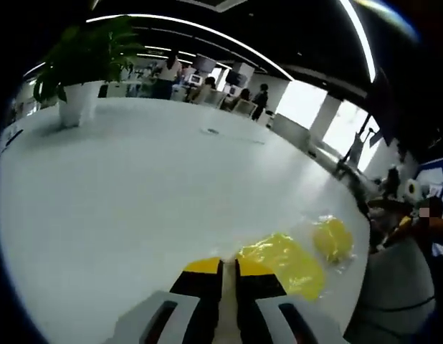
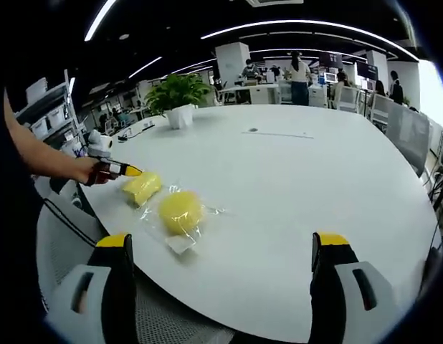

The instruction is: Compare the silicone blocks by pressing each to a similar depth, holding the contact briefly, and releasing to observe deformation and rebound differences across the visible hardness samples.

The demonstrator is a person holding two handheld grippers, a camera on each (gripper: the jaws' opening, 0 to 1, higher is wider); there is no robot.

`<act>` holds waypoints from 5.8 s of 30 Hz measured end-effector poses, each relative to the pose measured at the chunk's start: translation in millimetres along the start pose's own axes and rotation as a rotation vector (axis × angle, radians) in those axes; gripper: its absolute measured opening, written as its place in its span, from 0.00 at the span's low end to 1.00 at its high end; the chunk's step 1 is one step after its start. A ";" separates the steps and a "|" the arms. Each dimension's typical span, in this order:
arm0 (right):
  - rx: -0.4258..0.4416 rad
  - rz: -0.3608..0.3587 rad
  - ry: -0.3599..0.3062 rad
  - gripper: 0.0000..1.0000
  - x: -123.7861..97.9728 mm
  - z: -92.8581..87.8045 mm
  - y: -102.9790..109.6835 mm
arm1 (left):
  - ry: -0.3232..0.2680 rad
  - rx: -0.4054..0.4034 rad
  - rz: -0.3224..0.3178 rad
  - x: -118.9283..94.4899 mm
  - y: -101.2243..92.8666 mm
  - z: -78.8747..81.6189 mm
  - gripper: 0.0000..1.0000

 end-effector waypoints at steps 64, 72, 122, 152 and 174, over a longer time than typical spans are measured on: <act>-0.010 0.020 -0.009 0.97 5.3 -2.1 -10.5 | -0.141 0.078 -0.088 -99.7 -66.5 27.5 1.00; -0.009 0.020 -0.004 0.97 4.5 -3.6 -8.0 | -0.119 0.036 -0.153 -77.2 -86.5 38.6 1.00; 0.089 0.044 -0.045 0.97 -12.9 -5.6 -1.1 | 0.154 -0.459 -0.164 109.9 -137.0 30.4 0.63; 0.109 0.039 -0.041 0.97 -17.8 -8.9 -2.0 | 0.200 -0.260 -0.139 131.0 -136.7 13.7 0.12; 0.113 0.036 -0.043 0.97 -18.7 -9.2 -3.3 | 0.221 -0.414 -0.170 124.1 -141.3 13.3 0.00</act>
Point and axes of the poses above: the point that each gripper's makers call its tool centre point, and the gripper's own axes: x roughly forward along the fingers, y roughly to its left, z roughly out of its top, the point moved 6 cm from there along -x, roughly backward along the fingers, and after that the axes turned 6 degrees about x, right-handed, at the moved point
